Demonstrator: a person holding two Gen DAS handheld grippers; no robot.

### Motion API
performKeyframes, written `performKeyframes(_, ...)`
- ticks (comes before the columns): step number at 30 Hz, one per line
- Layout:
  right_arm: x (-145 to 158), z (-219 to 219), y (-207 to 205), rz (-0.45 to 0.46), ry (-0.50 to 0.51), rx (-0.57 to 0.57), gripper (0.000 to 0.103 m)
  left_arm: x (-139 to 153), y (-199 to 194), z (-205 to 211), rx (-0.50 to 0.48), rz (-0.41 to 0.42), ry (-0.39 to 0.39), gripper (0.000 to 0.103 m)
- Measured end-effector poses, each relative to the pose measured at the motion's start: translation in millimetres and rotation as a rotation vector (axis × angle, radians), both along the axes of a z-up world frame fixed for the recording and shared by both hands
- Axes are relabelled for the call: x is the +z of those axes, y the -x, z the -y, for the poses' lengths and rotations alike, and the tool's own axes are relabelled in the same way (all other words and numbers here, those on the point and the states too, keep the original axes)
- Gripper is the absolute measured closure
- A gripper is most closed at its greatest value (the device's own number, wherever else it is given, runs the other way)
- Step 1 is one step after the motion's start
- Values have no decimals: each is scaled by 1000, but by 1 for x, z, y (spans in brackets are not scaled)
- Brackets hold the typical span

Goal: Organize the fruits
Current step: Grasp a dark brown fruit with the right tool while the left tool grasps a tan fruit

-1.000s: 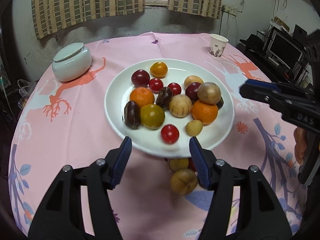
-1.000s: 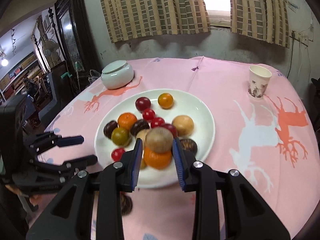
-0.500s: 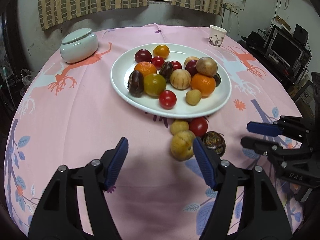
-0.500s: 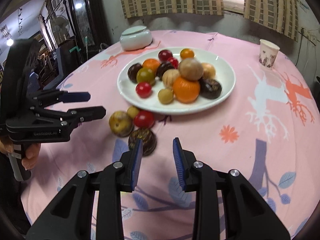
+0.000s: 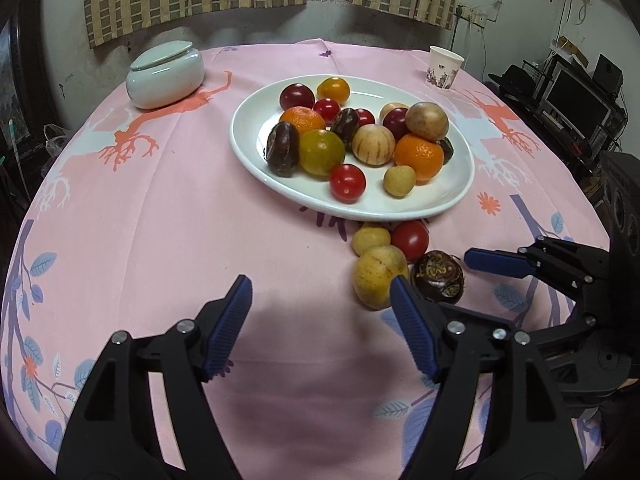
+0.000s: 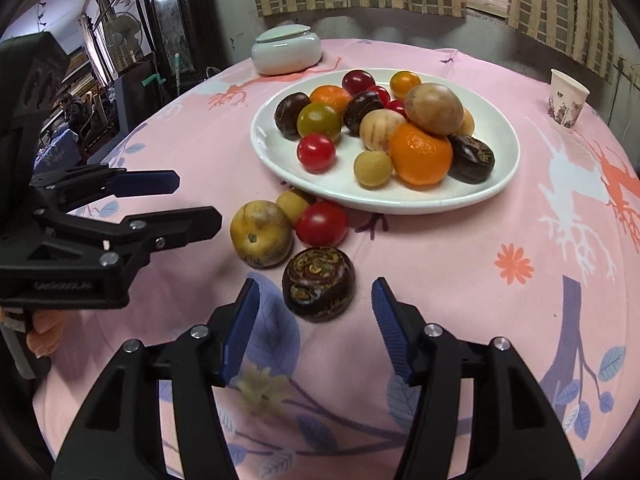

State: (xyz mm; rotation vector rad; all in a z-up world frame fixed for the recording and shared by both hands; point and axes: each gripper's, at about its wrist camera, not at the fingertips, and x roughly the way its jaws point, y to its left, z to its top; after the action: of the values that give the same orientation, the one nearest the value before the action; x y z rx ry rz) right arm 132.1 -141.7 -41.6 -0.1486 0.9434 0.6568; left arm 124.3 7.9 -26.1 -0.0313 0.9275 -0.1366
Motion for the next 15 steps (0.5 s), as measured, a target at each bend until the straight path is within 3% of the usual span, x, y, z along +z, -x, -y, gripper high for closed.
performKeyframes(4,-7,-10,-2,24,43,11,44,-3,-2,0,1,-9,-1,30)
performKeyframes(6,-9,-14,-1,59,93,2,61,-4,-3,0,1,-14,-3,30)
performKeyframes(15,2,15,3,52,55,-24,61,-7,-1,25,-73,-22,-29,30)
